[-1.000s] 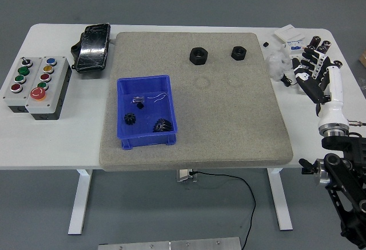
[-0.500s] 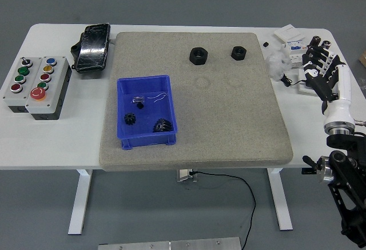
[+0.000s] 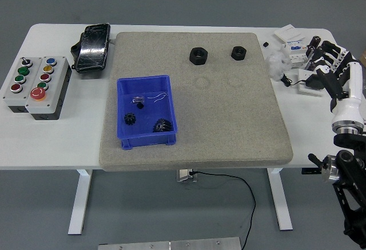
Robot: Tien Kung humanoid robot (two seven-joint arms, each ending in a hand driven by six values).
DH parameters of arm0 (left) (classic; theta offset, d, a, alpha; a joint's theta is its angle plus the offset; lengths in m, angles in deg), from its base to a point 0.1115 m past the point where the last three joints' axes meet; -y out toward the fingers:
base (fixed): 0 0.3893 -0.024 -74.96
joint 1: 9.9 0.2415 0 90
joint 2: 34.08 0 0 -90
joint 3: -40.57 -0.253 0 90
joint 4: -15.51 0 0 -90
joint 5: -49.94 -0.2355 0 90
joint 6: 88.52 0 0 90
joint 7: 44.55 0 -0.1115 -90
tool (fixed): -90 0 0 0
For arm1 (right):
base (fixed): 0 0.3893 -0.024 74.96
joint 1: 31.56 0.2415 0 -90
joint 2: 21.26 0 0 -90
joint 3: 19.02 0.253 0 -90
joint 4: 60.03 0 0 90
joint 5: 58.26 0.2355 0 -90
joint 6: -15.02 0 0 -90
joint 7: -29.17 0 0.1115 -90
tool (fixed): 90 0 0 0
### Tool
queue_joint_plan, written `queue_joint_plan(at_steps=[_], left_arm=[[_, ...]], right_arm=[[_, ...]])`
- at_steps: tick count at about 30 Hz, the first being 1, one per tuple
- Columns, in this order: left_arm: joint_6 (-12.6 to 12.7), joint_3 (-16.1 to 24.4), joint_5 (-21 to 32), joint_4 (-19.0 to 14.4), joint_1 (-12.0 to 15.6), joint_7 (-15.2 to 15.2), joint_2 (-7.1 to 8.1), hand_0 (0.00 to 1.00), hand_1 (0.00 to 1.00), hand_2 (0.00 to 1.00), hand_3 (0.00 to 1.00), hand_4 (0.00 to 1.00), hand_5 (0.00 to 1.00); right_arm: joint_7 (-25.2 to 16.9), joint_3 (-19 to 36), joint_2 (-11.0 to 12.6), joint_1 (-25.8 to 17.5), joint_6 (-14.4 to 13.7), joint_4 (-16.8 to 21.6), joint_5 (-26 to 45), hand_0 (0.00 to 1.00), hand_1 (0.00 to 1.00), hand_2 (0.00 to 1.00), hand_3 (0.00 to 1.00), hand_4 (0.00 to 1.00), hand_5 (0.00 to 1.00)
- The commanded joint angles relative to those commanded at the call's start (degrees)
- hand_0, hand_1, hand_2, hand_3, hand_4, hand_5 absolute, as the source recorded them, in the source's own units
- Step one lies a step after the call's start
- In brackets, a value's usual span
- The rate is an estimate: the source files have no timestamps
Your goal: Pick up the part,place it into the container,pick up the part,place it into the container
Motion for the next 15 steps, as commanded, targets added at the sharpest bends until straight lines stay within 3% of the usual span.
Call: queue_joint_plan(at_steps=[15], left_arm=[[0.0, 0.0, -0.1, 0.0, -0.5, -0.1, -0.62, 0.664, 0.629, 0.551, 0.603, 0.700, 0.367]], right_arm=[[-0.3, 0.5, -0.4, 0.1, 0.9, -0.1, 2.1, 0.693, 0.715, 0.731, 0.684, 0.789, 0.430]])
